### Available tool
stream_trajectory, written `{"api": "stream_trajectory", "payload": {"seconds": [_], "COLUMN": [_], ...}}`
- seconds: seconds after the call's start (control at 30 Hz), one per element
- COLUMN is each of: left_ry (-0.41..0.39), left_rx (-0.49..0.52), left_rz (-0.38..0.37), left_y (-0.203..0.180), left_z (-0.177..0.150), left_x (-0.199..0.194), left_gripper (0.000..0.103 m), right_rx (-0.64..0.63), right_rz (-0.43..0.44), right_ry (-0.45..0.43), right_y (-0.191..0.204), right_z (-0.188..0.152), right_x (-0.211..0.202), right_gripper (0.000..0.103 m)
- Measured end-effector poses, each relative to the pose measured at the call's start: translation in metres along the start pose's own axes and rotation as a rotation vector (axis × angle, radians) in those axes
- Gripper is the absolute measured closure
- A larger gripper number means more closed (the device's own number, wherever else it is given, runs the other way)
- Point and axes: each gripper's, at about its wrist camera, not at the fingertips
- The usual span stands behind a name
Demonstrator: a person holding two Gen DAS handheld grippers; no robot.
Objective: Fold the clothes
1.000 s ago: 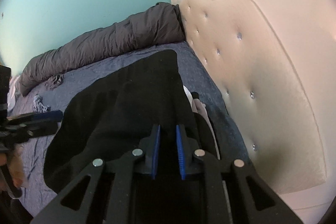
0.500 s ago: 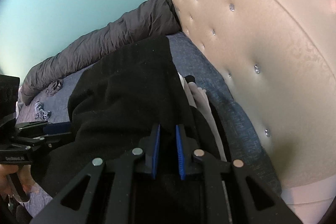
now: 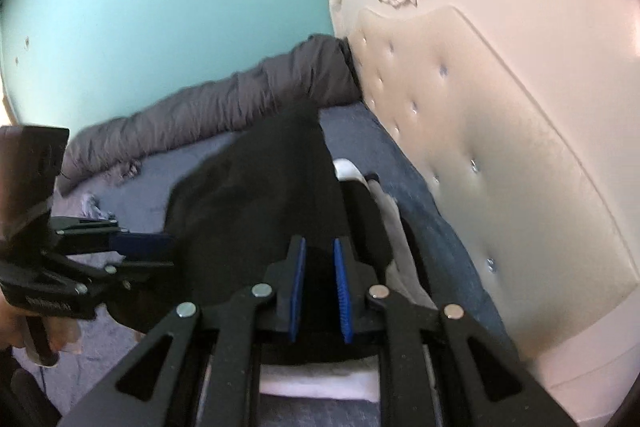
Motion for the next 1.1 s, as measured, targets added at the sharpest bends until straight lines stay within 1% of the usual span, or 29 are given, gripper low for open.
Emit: {"api": "stream_trajectory", "payload": {"seconds": [0.03, 0.13, 0.17, 0.27, 0.33, 0.4, 0.47, 0.5, 0.57, 0.63, 0.77, 0.8, 0.87, 0.93, 1.1], "left_ry": [0.004, 0.004, 0.005, 0.008, 0.008, 0.008, 0.006, 0.005, 0.005, 0.004, -0.005, -0.013, -0.025, -0.027, -0.044], "left_rx": [-0.015, -0.014, -0.018, -0.015, -0.013, -0.014, -0.021, -0.023, -0.027, -0.027, -0.045, -0.039, -0.032, -0.043, -0.081], "left_rz": [-0.012, -0.017, -0.018, -0.001, 0.005, 0.008, 0.001, -0.003, -0.007, -0.003, -0.015, -0.015, 0.011, 0.023, -0.003], "left_y": [0.002, 0.001, 0.001, -0.004, -0.007, -0.007, -0.006, -0.005, -0.004, -0.005, -0.002, -0.002, 0.001, 0.010, 0.026], "left_z": [-0.002, -0.006, -0.005, -0.002, -0.001, -0.001, 0.000, 0.001, 0.003, 0.005, 0.008, 0.008, 0.008, 0.007, 0.005], "left_x": [0.004, 0.008, 0.010, 0.015, 0.017, 0.018, 0.020, 0.020, 0.020, 0.019, 0.009, 0.003, -0.004, -0.007, -0.007], "left_gripper": [0.057, 0.057, 0.057, 0.057, 0.057, 0.057, 0.057, 0.057, 0.057, 0.057, 0.057, 0.057, 0.057, 0.057, 0.057], "right_rx": [0.008, 0.045, 0.055, 0.121, 0.145, 0.120, 0.075, 0.044, -0.016, -0.025, 0.059, 0.059, 0.056, 0.042, 0.006], "right_rz": [-0.011, -0.048, -0.044, -0.024, -0.002, 0.037, 0.087, 0.100, 0.097, 0.063, 0.076, 0.070, 0.059, 0.057, 0.053], "right_ry": [0.010, 0.040, 0.048, 0.026, -0.035, -0.094, -0.119, -0.110, -0.053, 0.008, 0.011, 0.013, 0.018, 0.022, 0.031], "right_y": [-0.003, -0.014, -0.017, -0.025, -0.027, -0.020, -0.007, 0.001, 0.016, 0.019, 0.003, 0.003, 0.002, 0.006, 0.016], "right_z": [-0.003, -0.014, -0.018, -0.022, -0.018, -0.010, 0.001, 0.004, 0.006, 0.004, 0.005, 0.004, 0.002, 0.009, 0.029], "right_x": [0.003, 0.012, 0.016, 0.013, -0.001, -0.016, -0.026, -0.025, -0.014, 0.005, 0.020, 0.020, 0.019, 0.016, 0.010], "right_gripper": [0.089, 0.089, 0.089, 0.089, 0.089, 0.089, 0.089, 0.089, 0.089, 0.089, 0.090, 0.090, 0.090, 0.089, 0.089]}}
Point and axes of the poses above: each gripper's, at about its wrist camera, not at the fingertips, and x roughly the way its jaws point, y to its left, z to its top, and after that the axes turned 8 degrees about y, right-handed
